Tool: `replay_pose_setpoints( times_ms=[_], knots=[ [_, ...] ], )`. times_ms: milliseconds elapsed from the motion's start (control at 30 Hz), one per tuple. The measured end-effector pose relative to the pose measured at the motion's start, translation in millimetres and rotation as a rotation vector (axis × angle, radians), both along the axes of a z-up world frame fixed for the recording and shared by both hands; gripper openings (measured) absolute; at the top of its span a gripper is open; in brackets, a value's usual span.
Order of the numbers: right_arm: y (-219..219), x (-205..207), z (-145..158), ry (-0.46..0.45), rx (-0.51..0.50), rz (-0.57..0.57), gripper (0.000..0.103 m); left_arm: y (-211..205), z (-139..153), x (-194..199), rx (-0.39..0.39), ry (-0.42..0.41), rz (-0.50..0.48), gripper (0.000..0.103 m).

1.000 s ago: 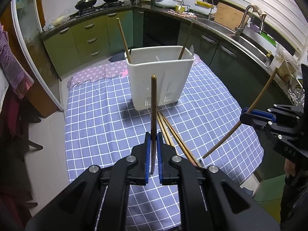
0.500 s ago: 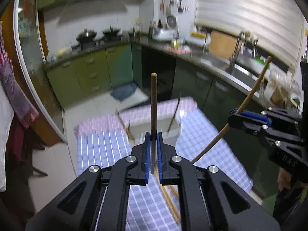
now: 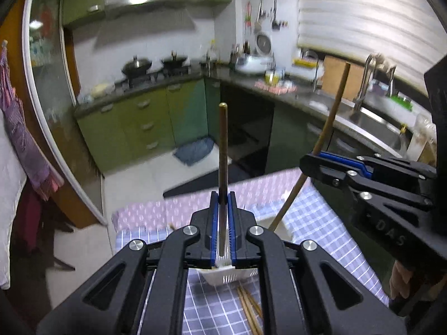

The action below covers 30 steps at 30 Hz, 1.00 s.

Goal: Organize utensils
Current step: 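Lift the chopstick upright with the left tool while the right tool lifts its chopstick, then lower both chopsticks into the white caddy and open both tools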

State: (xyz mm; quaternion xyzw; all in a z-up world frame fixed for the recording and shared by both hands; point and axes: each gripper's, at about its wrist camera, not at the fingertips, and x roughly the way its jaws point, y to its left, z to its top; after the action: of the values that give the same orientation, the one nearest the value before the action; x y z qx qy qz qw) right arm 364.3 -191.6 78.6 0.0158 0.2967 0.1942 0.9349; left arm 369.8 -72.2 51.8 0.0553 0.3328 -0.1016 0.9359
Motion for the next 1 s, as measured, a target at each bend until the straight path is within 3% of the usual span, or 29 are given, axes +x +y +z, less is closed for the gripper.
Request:
replay_pose_setpoints(
  times_ms=[200, 267, 333, 500, 600, 700, 800, 867, 1000],
  knots=[
    [12.0, 12.1, -48.0, 0.091, -0.046, 0.012, 0.008, 4.9, -38.5, 8.0, 0.017, 0.116, 0.006, 0.008],
    [12.2, 9.6, -52.4, 0.097, -0.047, 0.016, 0.016, 6.5, -43.4, 6.0, 0.024, 0.127, 0.01, 0.018],
    [9.9, 3.3, -48.6, 0.082, -0.04, 0.016, 0.018, 9.1, -42.5, 3.2, 0.019, 0.132, 0.013, 0.029],
    [-4.2, -41.9, -17.5, -0.001, -0.009, 0.032, 0.022, 10.6, -34.9, -19.2, 0.022, 0.149, 0.014, 0.029],
    [-14.0, -74.0, -15.8, 0.002, -0.024, 0.044, 0.027, 12.9, -44.1, -33.4, -0.003, 0.233, 0.006, 0.029],
    [-20.2, -98.6, -36.3, 0.051, -0.075, 0.058, 0.032, 13.9, -78.8, -48.8, -0.034, 0.38, -0.011, 0.029],
    [-28.5, -111.5, -73.7, 0.139, -0.135, 0.067, 0.032, 8.6, -122.3, -59.4, -0.009, 0.502, -0.027, 0.029],
    [-34.7, -113.5, -99.9, 0.196, -0.167, 0.057, 0.032, 5.1, -149.0, -60.2, 0.006, 0.578, -0.02, 0.022],
    [-45.0, -109.8, -141.4, 0.307, -0.171, 0.057, 0.032, 0.8, -184.0, -54.6, 0.009, 0.669, 0.012, 0.021]
  ],
)
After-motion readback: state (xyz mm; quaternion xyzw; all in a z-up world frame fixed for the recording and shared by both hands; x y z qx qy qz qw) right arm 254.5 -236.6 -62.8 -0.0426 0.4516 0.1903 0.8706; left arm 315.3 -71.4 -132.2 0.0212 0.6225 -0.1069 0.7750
